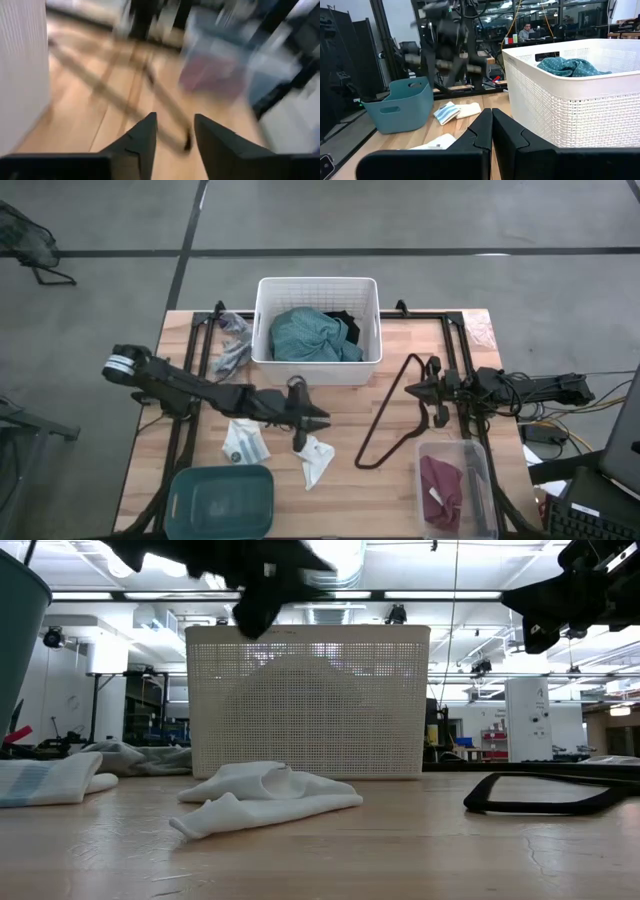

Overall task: Pick & Place Cloths
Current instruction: Put the white sock into the green bin

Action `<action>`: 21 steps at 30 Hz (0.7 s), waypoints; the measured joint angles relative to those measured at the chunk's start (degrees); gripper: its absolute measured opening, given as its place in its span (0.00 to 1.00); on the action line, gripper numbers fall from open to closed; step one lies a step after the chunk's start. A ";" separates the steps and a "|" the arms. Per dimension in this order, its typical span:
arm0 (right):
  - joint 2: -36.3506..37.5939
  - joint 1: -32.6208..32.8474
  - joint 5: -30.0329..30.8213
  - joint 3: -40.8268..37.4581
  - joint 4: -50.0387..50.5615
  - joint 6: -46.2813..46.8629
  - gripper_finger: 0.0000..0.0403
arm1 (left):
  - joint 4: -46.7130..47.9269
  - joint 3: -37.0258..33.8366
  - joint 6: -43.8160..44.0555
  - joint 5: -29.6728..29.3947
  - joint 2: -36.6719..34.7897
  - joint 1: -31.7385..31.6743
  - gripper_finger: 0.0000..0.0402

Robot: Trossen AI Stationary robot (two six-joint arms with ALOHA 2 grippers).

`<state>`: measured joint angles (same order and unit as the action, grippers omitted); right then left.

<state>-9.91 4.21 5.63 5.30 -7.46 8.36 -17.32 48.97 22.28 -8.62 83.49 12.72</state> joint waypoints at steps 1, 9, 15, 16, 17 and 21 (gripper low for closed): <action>0.00 0.01 0.00 0.00 0.00 -0.02 0.02 | 3.81 0.84 0.40 -0.05 0.76 0.23 0.37; 0.00 0.00 0.00 0.00 0.00 0.00 0.02 | 20.03 8.43 -4.30 0.60 7.77 3.87 0.60; 0.02 0.00 0.00 0.00 0.00 0.00 0.02 | 28.28 10.97 -2.67 0.25 11.71 3.88 0.66; 0.00 0.00 0.00 0.00 0.02 0.00 0.02 | 28.37 10.86 -2.66 0.20 12.53 3.88 0.66; 0.02 0.00 0.00 0.00 0.00 0.00 0.02 | 28.47 10.80 -2.56 0.41 13.39 3.94 0.66; 0.02 0.00 0.00 0.00 0.00 0.00 0.02 | 28.45 10.85 -1.68 1.59 16.97 4.24 0.66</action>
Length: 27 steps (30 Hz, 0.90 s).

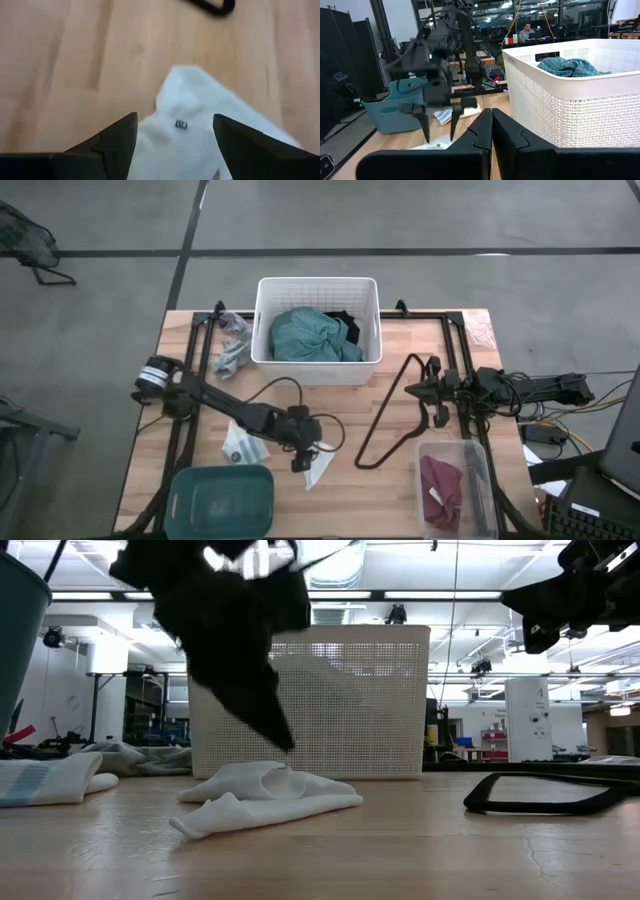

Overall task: Pick & Place Cloths
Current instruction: Put the white sock into the green bin

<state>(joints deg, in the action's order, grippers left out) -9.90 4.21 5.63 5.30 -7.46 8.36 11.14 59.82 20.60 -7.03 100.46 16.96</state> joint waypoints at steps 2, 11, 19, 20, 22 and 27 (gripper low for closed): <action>0.00 0.00 0.00 0.00 0.00 0.00 0.02 | 0.01 0.06 0.02 0.87 1.79 0.11 0.66; 0.01 0.01 0.00 0.00 0.00 0.00 0.02 | -0.72 0.47 -0.39 0.36 6.13 0.06 0.61; 0.01 0.00 0.00 0.00 0.00 0.00 0.02 | -0.17 2.06 -2.99 -0.79 6.23 0.04 0.24; 0.01 0.00 0.00 0.00 0.00 -0.01 0.02 | -0.08 2.43 -3.85 -0.79 6.23 0.04 0.17; 0.01 0.00 0.00 0.00 0.00 0.00 0.02 | 0.81 3.41 -5.31 0.14 6.25 -0.04 0.06; 0.01 0.00 0.00 0.00 -0.01 -0.01 0.02 | 12.46 8.62 -4.53 2.07 4.49 -0.34 0.07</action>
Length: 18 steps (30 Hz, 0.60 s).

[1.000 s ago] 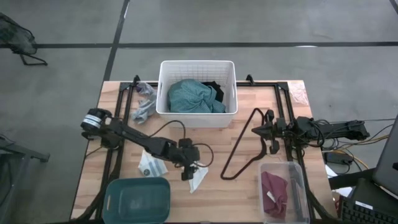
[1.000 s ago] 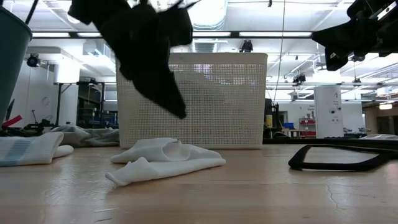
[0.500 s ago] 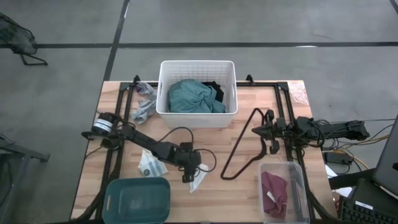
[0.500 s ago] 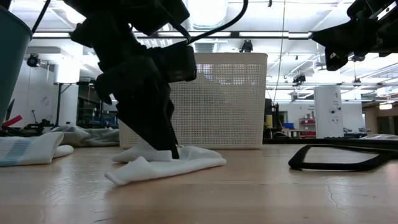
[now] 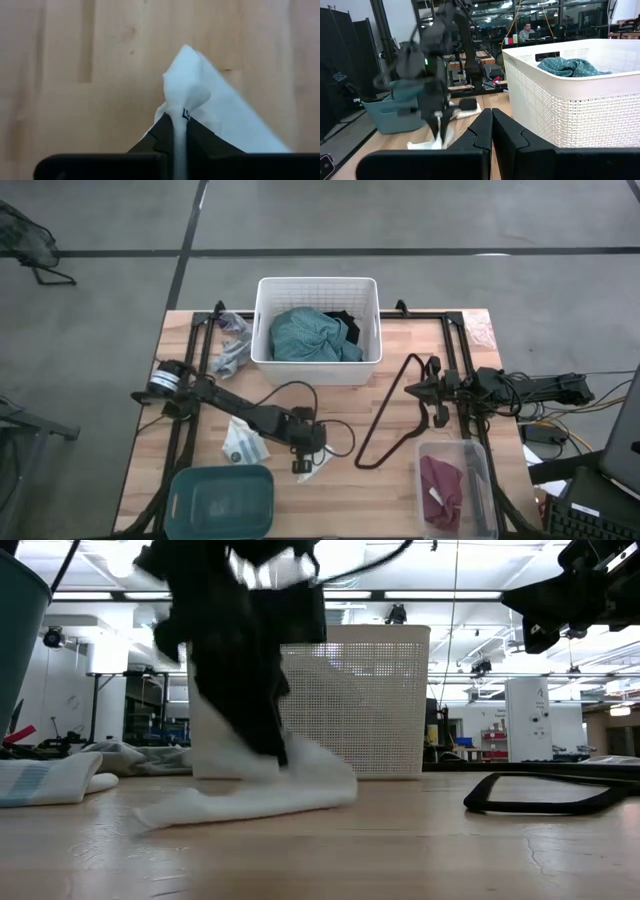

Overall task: Pick & Place Cloths
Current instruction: Put the white sock into the green bin

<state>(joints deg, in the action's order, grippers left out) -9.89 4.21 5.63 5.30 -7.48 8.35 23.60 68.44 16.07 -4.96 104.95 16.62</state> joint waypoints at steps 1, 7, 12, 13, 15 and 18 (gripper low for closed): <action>0.00 0.00 0.00 0.00 0.01 0.00 0.02 | 3.47 1.88 0.07 0.18 -0.74 0.00 0.07; 0.02 0.00 0.02 0.00 0.01 0.00 0.02 | 24.98 14.27 3.03 2.95 -6.85 0.20 0.04; 0.01 0.00 0.02 0.00 0.01 0.01 0.02 | 37.68 22.35 11.08 7.40 -13.37 1.11 0.06; 0.00 0.01 0.02 0.00 0.00 0.00 0.02 | 39.78 23.50 13.46 8.82 -14.87 1.40 0.06; 0.00 0.00 0.02 0.00 0.01 0.01 0.02 | 42.25 24.65 19.04 10.86 -18.23 2.36 0.06; 0.00 0.02 0.09 0.00 0.01 0.01 0.02 | 43.19 24.23 28.35 13.78 -23.82 4.58 0.06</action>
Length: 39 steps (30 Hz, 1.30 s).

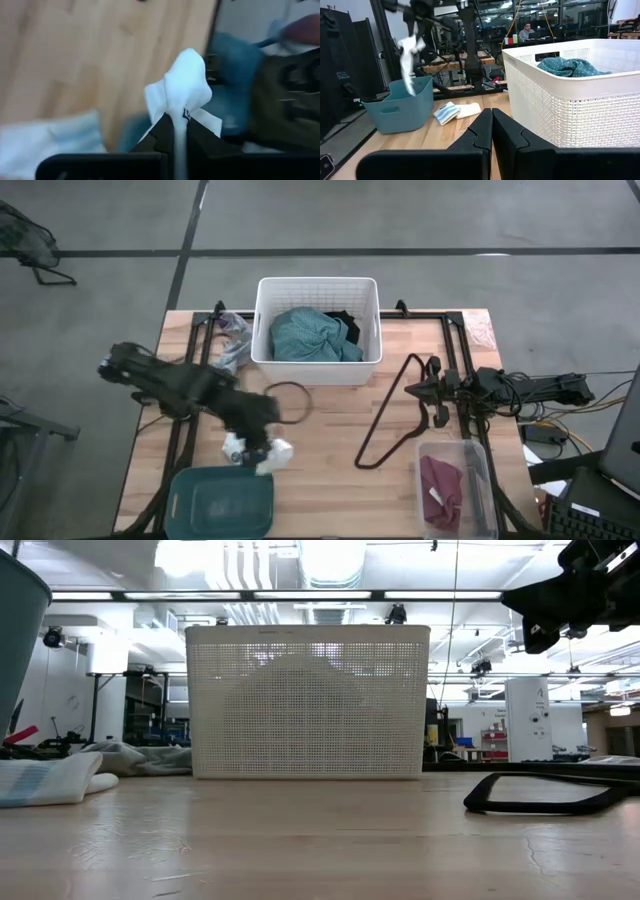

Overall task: Pick & Place Cloths
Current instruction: Put the white sock into the green bin, then put the white and blue sock into the green bin

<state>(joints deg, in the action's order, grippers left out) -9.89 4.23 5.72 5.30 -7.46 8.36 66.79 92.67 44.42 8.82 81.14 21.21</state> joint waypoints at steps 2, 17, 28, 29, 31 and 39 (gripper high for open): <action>0.02 -0.02 0.02 0.00 0.00 0.00 0.02 | 0.83 -0.52 6.72 0.29 -3.16 2.21 0.06; 0.00 -0.02 0.02 0.00 0.00 -0.01 0.02 | -9.06 -16.47 39.64 -17.10 -9.06 27.01 0.06; 0.00 -0.01 0.02 0.00 0.00 0.00 0.02 | -21.86 -35.36 53.32 -8.96 -9.06 26.93 0.14; 0.00 -0.02 0.02 0.00 0.00 0.00 0.02 | -21.88 -36.29 54.64 -7.95 -9.06 26.97 0.16; 0.00 -0.02 0.00 0.00 0.00 0.00 0.02 | -22.24 -37.77 56.75 -7.05 -9.06 27.00 0.20; 0.00 0.00 0.00 0.00 0.00 0.00 0.02 | -24.26 -38.50 56.48 -6.95 -9.21 26.43 0.41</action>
<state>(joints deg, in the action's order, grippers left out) -9.89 4.23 5.72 5.30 -7.46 8.36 42.53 54.17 100.90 1.87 71.93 47.64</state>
